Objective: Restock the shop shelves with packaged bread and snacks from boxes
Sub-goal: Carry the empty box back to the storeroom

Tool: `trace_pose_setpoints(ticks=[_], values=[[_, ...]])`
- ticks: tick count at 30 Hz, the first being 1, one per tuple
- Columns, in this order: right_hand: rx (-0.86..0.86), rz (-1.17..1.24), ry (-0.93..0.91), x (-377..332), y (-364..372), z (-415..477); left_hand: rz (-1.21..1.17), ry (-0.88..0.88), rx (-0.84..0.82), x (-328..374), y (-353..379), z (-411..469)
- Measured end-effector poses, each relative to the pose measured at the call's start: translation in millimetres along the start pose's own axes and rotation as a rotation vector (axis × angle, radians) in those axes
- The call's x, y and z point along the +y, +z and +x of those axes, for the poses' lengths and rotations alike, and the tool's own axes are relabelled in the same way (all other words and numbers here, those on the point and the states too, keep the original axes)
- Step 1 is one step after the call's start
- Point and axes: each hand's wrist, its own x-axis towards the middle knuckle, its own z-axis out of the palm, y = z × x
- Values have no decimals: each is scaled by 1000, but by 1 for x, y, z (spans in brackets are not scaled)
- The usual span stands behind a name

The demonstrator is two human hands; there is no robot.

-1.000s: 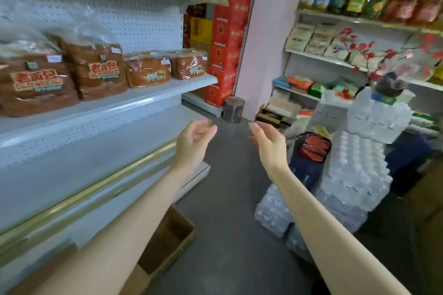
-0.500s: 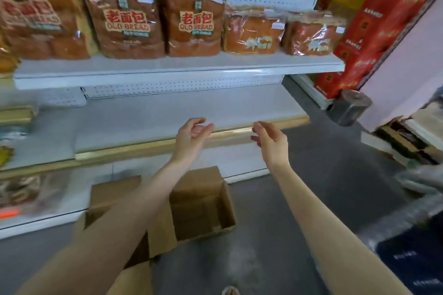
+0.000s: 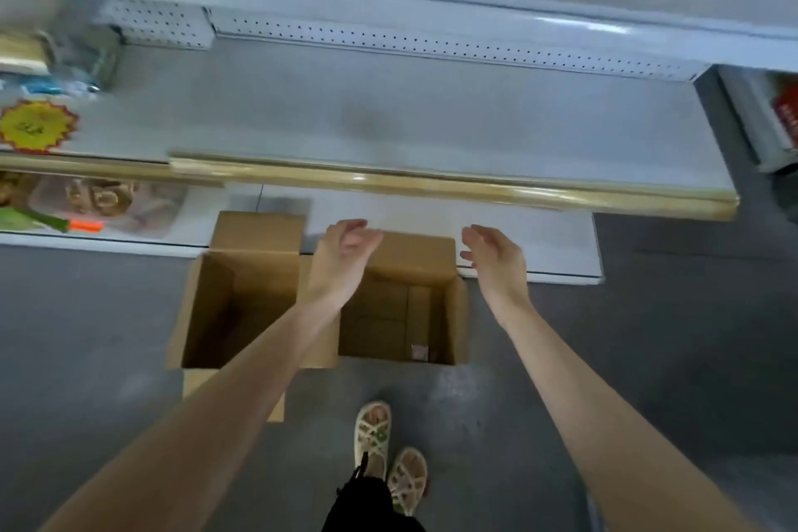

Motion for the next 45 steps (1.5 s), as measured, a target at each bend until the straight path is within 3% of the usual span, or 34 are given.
trace_pose_setpoints(ticks=[13,33,45], values=[[-40,-98,306,143,54,72,41,-378,-22,-153,40,68],[-198,-153,703,466,142,106,-53,-886,51,-468,178,95],[-229,60,928,530,189,121,-287,-971,115,-542,191,129]])
